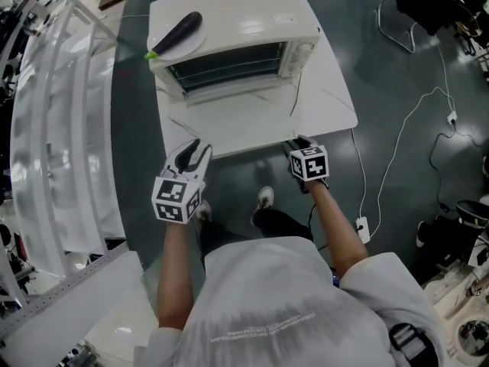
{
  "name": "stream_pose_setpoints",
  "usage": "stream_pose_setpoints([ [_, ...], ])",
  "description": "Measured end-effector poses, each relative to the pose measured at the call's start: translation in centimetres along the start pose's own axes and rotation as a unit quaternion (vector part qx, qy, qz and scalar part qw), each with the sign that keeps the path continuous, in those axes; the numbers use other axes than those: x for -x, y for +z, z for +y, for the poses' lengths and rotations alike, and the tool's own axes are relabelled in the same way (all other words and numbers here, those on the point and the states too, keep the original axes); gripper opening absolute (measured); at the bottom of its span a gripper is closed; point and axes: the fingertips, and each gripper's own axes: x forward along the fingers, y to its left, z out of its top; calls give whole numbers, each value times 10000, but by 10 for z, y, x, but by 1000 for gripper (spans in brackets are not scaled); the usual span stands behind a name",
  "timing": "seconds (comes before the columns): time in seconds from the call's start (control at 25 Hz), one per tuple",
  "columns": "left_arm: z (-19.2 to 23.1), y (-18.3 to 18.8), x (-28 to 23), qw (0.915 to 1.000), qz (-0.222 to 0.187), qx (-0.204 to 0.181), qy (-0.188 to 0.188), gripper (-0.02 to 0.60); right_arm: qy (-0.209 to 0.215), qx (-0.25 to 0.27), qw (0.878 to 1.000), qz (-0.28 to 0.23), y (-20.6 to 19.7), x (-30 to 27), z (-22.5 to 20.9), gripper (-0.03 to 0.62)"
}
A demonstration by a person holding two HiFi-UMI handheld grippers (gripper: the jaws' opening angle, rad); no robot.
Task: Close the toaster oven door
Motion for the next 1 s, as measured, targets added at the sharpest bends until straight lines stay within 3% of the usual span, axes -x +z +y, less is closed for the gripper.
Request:
stream_pose_setpoints([
  [0.08,7,7,4,10000,-18,-13,22,126,-61,114,9999,22,-1,1,2,135],
  [0.16,17,16,7,10000,-82,-6,10,126,-215,208,9995,29,0,2,4,75],
  [0.36,46,36,17,9996,-267,-5,-116,124,-548,4,9985,95,12,16,7,74],
  [0.64,96,75,28,9974,-682,-82,-195,120,-438,-109,9962,-748,69,57,18,69],
  [1.0,117,108,22,9949,-906,-191,-400,107,-865,0,9879,-1286,161,83,20,67],
])
